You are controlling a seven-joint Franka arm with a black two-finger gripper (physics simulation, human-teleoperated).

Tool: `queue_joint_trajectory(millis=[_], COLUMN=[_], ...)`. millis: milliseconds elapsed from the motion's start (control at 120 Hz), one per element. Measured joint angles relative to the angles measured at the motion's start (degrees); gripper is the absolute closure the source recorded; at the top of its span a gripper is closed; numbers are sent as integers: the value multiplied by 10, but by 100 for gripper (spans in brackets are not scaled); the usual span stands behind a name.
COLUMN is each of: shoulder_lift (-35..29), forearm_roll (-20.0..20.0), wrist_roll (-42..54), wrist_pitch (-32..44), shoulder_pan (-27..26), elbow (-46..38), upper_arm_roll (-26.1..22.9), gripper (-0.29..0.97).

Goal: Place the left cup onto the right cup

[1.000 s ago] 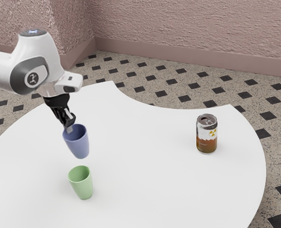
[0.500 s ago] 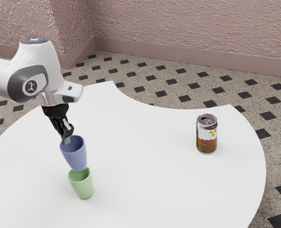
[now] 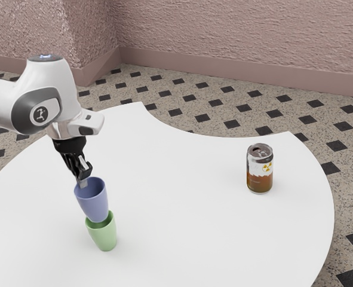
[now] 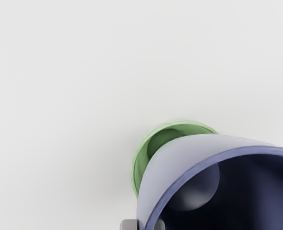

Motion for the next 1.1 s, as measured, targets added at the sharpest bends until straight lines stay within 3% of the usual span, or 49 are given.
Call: queue_joint_trajectory(millis=[792,1100], shoulder_lift=[32,30], forearm_roll=[0,-2], wrist_roll=[-1,-1], wrist_pitch=[12,14], shoulder_pan=[0,-1], elbow=[-3,-3], upper_arm_roll=[0,-1], gripper=[78,46])
